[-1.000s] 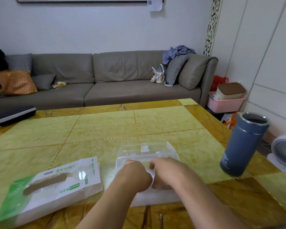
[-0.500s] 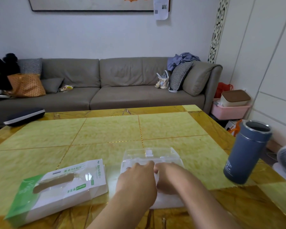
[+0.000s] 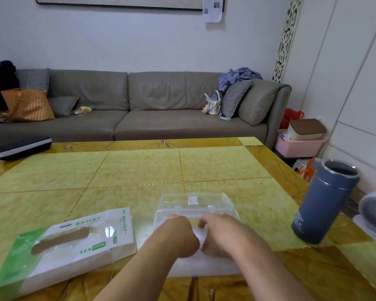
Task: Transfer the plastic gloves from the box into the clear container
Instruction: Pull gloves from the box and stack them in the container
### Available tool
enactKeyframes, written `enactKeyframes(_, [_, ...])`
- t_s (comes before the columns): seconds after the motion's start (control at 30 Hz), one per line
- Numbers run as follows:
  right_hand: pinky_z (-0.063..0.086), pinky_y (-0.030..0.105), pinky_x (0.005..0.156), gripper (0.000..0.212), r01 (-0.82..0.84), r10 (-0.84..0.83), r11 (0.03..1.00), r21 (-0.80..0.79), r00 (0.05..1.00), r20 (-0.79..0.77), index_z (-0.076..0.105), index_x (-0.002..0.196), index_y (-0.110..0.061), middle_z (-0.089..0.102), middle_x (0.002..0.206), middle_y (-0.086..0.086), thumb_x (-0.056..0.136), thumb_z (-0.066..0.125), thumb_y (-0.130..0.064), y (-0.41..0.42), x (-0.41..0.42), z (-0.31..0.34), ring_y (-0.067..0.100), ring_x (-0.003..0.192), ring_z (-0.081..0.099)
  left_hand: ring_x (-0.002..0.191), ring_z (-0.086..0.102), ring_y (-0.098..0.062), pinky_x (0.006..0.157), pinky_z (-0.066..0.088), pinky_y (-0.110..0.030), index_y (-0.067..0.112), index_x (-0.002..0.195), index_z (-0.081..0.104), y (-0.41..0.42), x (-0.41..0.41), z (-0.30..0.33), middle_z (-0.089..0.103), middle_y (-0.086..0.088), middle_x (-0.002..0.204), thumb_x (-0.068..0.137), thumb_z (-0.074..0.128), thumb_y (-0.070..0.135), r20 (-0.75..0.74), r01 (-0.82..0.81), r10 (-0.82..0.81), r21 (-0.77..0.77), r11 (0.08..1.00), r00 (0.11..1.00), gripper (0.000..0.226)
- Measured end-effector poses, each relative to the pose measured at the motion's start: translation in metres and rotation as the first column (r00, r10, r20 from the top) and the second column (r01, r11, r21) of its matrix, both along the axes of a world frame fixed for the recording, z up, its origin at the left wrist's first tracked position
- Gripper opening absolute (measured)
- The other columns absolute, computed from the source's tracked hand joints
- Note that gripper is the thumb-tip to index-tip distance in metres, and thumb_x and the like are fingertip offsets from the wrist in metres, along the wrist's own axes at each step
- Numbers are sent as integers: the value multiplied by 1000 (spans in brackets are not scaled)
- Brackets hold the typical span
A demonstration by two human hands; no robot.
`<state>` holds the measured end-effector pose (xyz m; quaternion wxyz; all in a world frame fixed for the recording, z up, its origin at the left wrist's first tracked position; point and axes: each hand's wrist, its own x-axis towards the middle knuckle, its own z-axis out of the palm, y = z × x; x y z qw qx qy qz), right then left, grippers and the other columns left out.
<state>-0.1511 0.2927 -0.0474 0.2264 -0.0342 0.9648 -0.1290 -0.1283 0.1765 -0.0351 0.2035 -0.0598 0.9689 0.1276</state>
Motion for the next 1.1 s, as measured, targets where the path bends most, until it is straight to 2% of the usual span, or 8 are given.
enactKeyframes(0.27, [51, 28, 70, 52, -17, 15, 1000, -25, 998, -60, 51, 147, -32, 64, 131, -2, 97, 63, -24, 5, 12, 13, 16, 95, 65, 72, 48, -14, 61, 39, -23, -1, 129, 52, -9, 13, 8, 49, -4, 89, 100, 41, 2, -9, 65, -65, 11, 998, 998, 31])
enactKeyframes(0.37, [55, 29, 77, 55, -7, 7, 1000, 1, 995, -101, 44, 152, -31, 63, 132, -3, 99, 58, -23, 6, 17, 18, 14, 95, 65, 107, 62, -25, 85, 49, -31, -9, 156, 13, -9, 22, 12, 59, -18, 128, 101, 42, 1, 15, 119, -118, -62, 991, 993, 63])
enactKeyframes(0.43, [57, 29, 83, 53, -1, 7, 999, 43, 991, -137, 42, 152, -29, 63, 131, -2, 100, 56, -24, 4, 21, 21, 14, 95, 65, 113, 64, -31, 85, 52, -35, -6, 158, 7, -12, 32, 16, 61, -18, 129, 98, 45, 1, -18, 102, -103, -55, 993, 994, 71])
enactKeyframes(0.53, [53, 29, 90, 56, 3, 21, 995, 100, 970, -242, 42, 152, -33, 64, 136, -3, 99, 59, -31, 6, 27, 22, 16, 112, 67, 102, 66, -34, 70, 47, -37, 4, 138, 41, -19, 48, 31, 62, -16, 118, 94, 47, -4, -199, 137, -126, 44, 990, 972, 45])
enactKeyframes(0.67, [51, 34, 102, 60, 51, -15, 992, 113, 952, -304, 43, 152, -44, 61, 144, -6, 95, 59, -38, -3, 30, 22, 16, 126, 62, 92, 62, -28, 69, 53, -40, 17, 132, 48, -51, 61, 36, 57, -7, 117, 90, 47, -2, -388, 187, -84, 236, 954, 918, 46])
enactKeyframes(0.83, [49, 37, 79, 37, 113, -17, 987, 117, 787, -617, 57, 129, -35, 63, 126, -7, 98, 47, -17, -38, 46, 44, 25, 108, 63, 84, 59, -21, 71, 54, -41, 25, 99, 51, -124, 75, 27, 57, 7, 98, 93, 44, 19, -634, 22, 115, 204, 979, 765, 11])
enactKeyframes(0.93, [46, 26, 68, 41, -208, 115, 978, -27, 639, -760, 64, 114, -26, 62, 108, -9, 84, 58, 2, -90, 72, 42, 15, 88, 59, 75, 57, -14, 61, 49, -35, 26, 92, 51, -185, 76, 12, 57, 9, 89, 94, 46, 22, -596, -212, 244, 125, 969, 765, 6])
enactKeyframes(1.1, [36, 29, 115, 72, -623, 516, 776, -97, 715, -471, 30, 158, -31, 26, 155, -21, 93, 47, -7, -158, 85, -3, 9, 143, 31, 70, 58, -15, 58, 46, -29, 22, 86, 50, -234, 68, -22, 55, 4, 84, 92, 43, 10, -380, -283, 251, -29, 959, 890, 16])
